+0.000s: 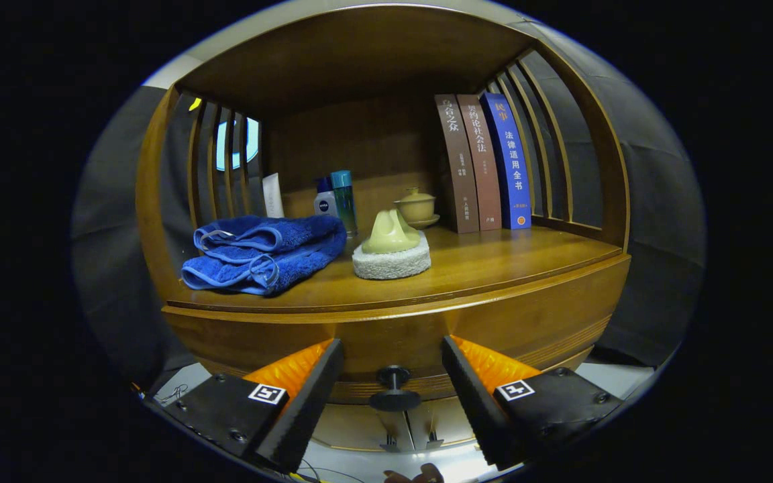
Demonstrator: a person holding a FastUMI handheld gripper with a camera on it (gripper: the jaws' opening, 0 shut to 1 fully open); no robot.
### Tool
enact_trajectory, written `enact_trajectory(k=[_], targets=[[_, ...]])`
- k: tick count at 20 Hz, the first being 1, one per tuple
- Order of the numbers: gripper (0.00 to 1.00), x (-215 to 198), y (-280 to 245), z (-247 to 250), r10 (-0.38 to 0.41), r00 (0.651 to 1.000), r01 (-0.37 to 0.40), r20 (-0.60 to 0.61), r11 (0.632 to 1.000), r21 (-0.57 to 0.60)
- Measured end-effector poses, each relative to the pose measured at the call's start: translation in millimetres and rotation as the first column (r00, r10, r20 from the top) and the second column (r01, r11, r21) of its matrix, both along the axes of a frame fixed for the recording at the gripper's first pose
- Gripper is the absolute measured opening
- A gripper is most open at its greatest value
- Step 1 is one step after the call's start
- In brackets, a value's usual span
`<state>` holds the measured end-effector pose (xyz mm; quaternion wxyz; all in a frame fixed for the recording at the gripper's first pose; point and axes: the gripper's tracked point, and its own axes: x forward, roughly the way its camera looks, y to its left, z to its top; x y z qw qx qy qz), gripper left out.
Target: Pull open the drawer, take out the items inside it, and place them on the countertop above the cabinet.
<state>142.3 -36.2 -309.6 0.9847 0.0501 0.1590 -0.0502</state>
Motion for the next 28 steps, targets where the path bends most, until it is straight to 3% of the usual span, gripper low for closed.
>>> enact_trajectory(k=[14,20,28], targets=[[0.98,-19,6,17,0.022,1.000,-0.022,-0.005,1.000,-0.005],[0.99,-45,15,101,0.065,0.996,-0.064,0.060,0.997,-0.032],[0.99,-95,14,229,0.049,0.984,-0.045,0.169,0.999,-0.031]])
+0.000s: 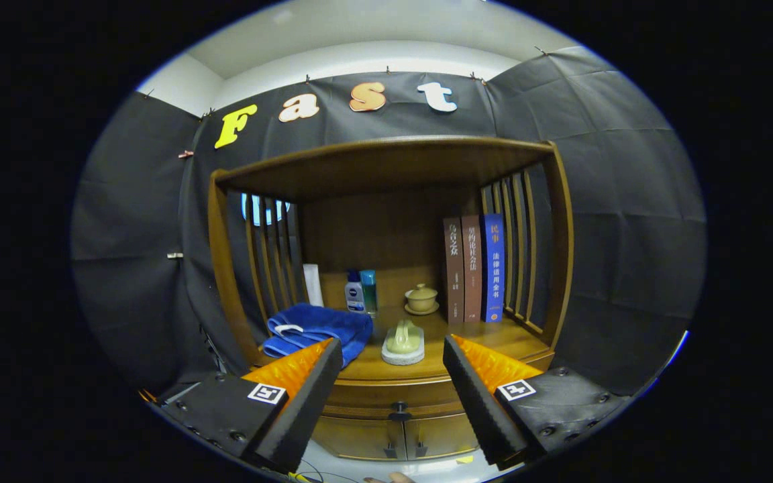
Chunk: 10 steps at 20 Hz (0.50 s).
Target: Pull open the drawer, take out the items inside it, and place them on the countertop above the cabinet.
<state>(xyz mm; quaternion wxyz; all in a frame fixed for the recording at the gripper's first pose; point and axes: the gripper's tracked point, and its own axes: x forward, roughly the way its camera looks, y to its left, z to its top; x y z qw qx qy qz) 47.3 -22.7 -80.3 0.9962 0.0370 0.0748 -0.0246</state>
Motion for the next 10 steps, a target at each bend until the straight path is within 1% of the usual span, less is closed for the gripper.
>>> enact_trajectory(k=[5,10], targets=[[0.99,-31,6,47,0.009,0.999,-0.009,0.046,1.000,-0.005],[0.99,-49,12,74,0.027,0.998,-0.026,0.062,1.000,-0.014]])
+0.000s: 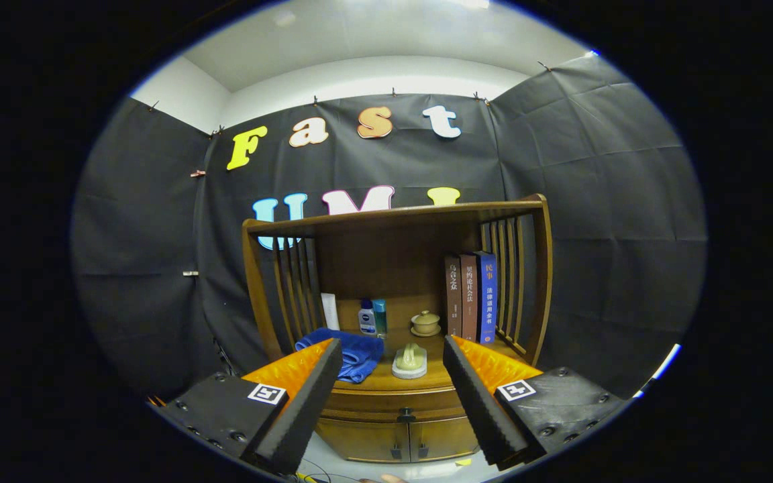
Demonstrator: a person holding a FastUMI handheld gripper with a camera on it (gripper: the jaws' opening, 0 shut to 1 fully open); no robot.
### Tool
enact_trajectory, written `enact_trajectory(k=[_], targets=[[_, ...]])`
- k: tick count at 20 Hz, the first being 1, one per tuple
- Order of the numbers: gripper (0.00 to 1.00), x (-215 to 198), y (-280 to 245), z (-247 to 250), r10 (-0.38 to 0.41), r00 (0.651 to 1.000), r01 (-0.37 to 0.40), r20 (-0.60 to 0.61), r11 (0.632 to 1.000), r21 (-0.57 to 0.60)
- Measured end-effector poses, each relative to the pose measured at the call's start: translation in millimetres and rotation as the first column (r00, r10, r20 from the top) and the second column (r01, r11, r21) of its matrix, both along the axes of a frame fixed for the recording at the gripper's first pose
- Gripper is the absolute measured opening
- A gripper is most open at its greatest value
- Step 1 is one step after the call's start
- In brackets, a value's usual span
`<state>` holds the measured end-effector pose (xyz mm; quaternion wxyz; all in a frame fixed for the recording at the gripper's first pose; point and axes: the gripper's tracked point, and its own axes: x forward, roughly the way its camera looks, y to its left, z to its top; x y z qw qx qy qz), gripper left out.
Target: Pull open the drawer, take out the items inside it, and place them on the countertop above the cabinet.
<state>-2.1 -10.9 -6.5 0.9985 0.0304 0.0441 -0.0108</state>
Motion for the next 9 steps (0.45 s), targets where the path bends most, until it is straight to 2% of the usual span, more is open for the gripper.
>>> enact_trajectory(k=[9], targets=[[0.99,-11,3,13,0.010,1.000,-0.010,0.006,1.000,0.003]])
